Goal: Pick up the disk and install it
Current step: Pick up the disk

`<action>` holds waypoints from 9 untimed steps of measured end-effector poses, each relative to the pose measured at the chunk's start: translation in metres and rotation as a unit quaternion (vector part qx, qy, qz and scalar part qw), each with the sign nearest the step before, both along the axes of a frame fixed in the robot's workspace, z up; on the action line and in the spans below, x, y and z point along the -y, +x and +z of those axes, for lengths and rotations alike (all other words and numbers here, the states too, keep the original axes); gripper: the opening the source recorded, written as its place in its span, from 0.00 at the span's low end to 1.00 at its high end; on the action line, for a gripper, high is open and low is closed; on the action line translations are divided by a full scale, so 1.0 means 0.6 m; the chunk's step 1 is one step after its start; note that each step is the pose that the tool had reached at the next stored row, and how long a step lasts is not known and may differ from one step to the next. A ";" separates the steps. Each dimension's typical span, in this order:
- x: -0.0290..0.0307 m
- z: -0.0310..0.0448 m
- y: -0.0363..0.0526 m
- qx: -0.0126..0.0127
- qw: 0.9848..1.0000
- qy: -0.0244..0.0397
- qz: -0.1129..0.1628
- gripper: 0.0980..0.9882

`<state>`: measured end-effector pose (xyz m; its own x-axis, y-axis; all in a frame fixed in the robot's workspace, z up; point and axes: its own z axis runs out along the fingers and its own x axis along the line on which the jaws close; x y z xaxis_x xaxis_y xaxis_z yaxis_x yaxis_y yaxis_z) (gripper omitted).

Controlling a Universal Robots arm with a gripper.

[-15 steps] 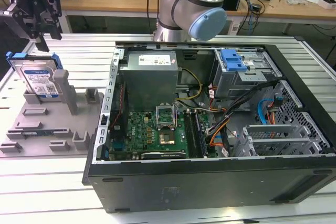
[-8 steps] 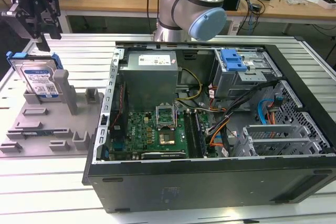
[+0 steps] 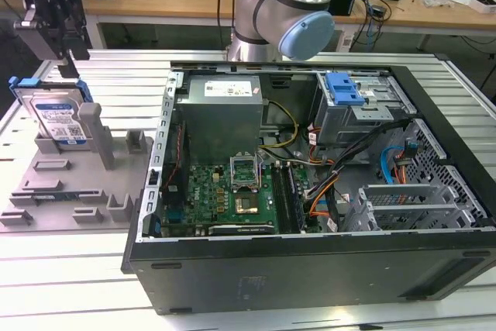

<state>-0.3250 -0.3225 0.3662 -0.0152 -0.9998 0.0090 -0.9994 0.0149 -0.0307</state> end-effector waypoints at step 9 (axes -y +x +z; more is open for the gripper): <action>-0.0055 -0.006 -0.020 -0.028 1.000 0.002 0.008 0.52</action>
